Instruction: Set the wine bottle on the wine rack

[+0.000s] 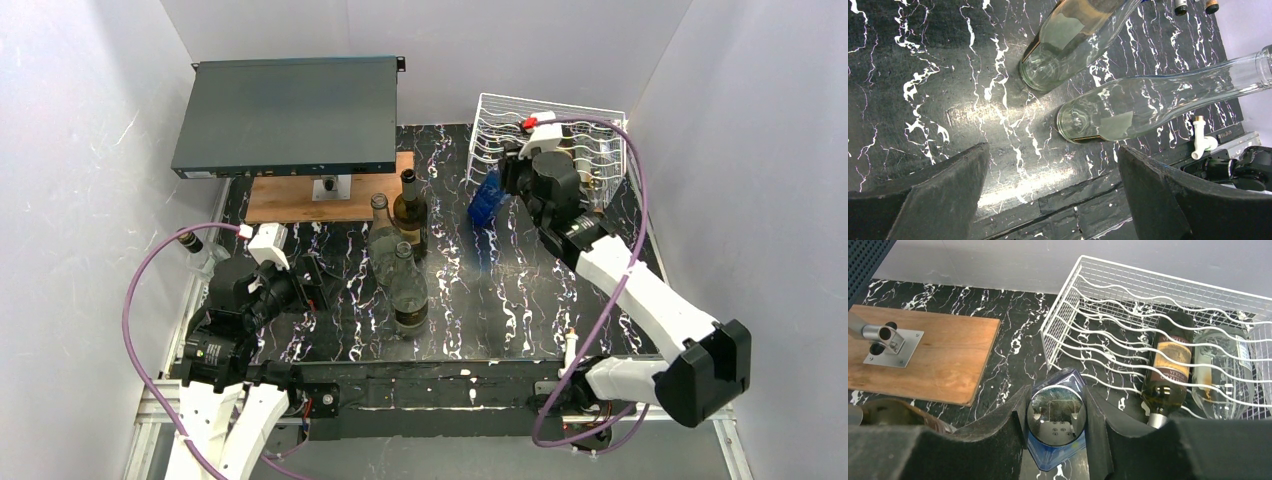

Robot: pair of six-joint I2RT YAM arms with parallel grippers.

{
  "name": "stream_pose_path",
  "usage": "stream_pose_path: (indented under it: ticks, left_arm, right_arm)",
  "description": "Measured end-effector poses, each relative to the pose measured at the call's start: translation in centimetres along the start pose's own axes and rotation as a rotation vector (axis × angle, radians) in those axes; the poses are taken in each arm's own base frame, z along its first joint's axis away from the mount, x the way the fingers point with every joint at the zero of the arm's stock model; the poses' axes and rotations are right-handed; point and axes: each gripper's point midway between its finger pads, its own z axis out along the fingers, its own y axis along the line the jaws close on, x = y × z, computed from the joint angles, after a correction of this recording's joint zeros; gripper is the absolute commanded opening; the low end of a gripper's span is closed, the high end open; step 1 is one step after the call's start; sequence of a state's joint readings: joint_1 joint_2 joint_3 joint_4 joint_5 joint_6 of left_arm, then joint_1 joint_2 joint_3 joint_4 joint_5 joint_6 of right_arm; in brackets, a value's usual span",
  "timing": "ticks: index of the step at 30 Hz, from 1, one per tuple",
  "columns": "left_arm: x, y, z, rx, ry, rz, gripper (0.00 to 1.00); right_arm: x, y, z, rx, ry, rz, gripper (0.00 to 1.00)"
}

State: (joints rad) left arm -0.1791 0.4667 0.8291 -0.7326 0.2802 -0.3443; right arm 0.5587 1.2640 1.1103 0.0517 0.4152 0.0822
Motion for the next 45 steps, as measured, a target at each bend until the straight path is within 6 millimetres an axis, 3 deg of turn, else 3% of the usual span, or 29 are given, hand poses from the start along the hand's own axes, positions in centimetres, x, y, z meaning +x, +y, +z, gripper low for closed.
stream_pose_path:
  ticks: [12,21,23,26,29,38,39,44,45]
  left_arm:
    - [-0.1,-0.1,-0.2,0.005,-0.01,0.003,0.99]
    - [-0.1,-0.2,-0.3,0.011,-0.018,0.006,0.99]
    - [-0.2,-0.3,-0.5,0.013,-0.026,0.008,0.99]
    - [-0.2,-0.3,-0.6,0.015,-0.031,0.01,0.99]
    - [-0.2,-0.3,-0.5,0.015,-0.031,0.01,0.99]
    - [-0.3,-0.3,-0.5,0.016,-0.033,0.011,0.99]
    - [-0.3,-0.3,-0.5,0.016,-0.033,0.011,0.99]
    - [-0.3,-0.3,-0.5,0.016,-0.034,0.011,0.99]
    - [-0.3,-0.3,-0.5,0.016,-0.034,0.011,0.99]
  right_arm:
    - [2.5,-1.7,-4.8,-0.006,-0.043,0.081,0.01]
    - [5.6,-1.4,-6.4,-0.041,0.009,0.157,0.01]
    - [7.4,-1.1,-6.8,-0.057,0.062,0.162,0.01]
    - [11.6,-0.7,-7.8,-0.078,0.202,0.144,0.01]
    - [15.3,-1.4,-8.9,-0.053,0.32,0.12,0.01]
    - [19.8,-1.8,-9.8,-0.01,0.454,0.149,0.01]
    - [20.4,-1.8,-9.7,-0.003,0.475,0.147,0.11]
    - [23.3,-1.9,-9.0,0.05,0.666,0.078,0.8]
    - [23.5,-1.9,-8.7,0.056,0.686,0.065,0.88]
